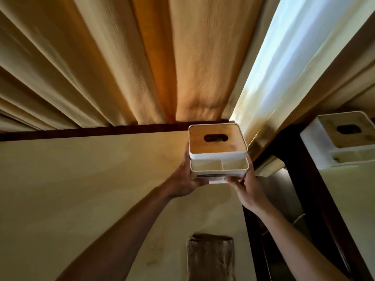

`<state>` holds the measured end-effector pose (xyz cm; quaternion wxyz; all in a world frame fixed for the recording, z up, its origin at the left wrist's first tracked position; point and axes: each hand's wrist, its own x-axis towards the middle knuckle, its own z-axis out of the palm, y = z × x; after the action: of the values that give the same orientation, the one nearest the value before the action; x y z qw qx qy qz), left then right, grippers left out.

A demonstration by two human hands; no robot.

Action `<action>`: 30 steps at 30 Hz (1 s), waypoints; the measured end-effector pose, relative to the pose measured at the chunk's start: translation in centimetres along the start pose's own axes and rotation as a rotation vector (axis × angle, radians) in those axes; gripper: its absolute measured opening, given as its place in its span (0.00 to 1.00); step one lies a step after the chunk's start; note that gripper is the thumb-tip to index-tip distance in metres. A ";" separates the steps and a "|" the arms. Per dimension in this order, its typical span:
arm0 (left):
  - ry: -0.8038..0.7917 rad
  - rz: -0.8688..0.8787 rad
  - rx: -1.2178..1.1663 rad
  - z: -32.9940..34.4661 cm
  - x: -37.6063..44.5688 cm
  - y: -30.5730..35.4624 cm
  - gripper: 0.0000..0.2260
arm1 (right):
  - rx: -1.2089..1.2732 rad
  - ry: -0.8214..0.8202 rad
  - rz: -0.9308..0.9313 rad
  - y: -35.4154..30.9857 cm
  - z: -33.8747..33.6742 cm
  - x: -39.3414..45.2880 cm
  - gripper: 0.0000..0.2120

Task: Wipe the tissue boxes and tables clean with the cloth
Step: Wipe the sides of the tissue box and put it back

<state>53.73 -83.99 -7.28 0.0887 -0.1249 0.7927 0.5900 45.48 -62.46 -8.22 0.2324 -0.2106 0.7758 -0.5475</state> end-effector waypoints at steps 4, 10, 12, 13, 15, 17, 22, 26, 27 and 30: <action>0.027 -0.073 0.074 -0.3 2.1 -1.0 0.52 | 0.020 0.092 0.026 0.9 1.2 1.5 0.39; 0.067 -0.156 0.195 -0.1 4.3 -2.0 0.47 | -0.031 0.149 0.138 2.4 1.0 3.8 0.40; 0.093 -0.172 0.233 -0.2 4.7 -2.0 0.44 | -0.034 0.169 0.155 2.7 1.0 4.3 0.40; 0.109 -0.171 0.250 -0.2 4.8 -2.0 0.43 | -0.039 0.177 0.156 2.8 1.1 4.5 0.40; 0.129 -0.170 0.274 -0.5 5.1 -2.1 0.43 | -0.047 0.187 0.155 3.0 1.4 4.9 0.40; 0.137 -0.173 0.281 -0.8 5.5 -2.2 0.42 | -0.049 0.193 0.150 3.0 1.7 5.1 0.40; 0.121 -0.175 0.267 -1.4 6.1 -2.2 0.40 | -0.006 0.187 0.158 3.2 2.0 5.8 0.40; 0.076 -0.187 0.252 -1.7 6.2 -2.2 0.39 | 0.004 0.185 0.183 3.0 2.0 5.7 0.41; 0.068 -0.194 0.252 -1.8 6.1 -2.1 0.41 | -0.007 0.177 0.179 2.9 2.0 5.6 0.42; 0.034 -0.201 0.272 -2.6 5.6 -1.5 0.51 | -0.011 0.172 0.184 2.5 1.4 5.1 0.43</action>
<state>48.87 -87.43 -9.53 0.1501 -0.2003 0.8503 0.4631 42.05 -65.69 -11.66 0.2130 -0.0922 0.8120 -0.5356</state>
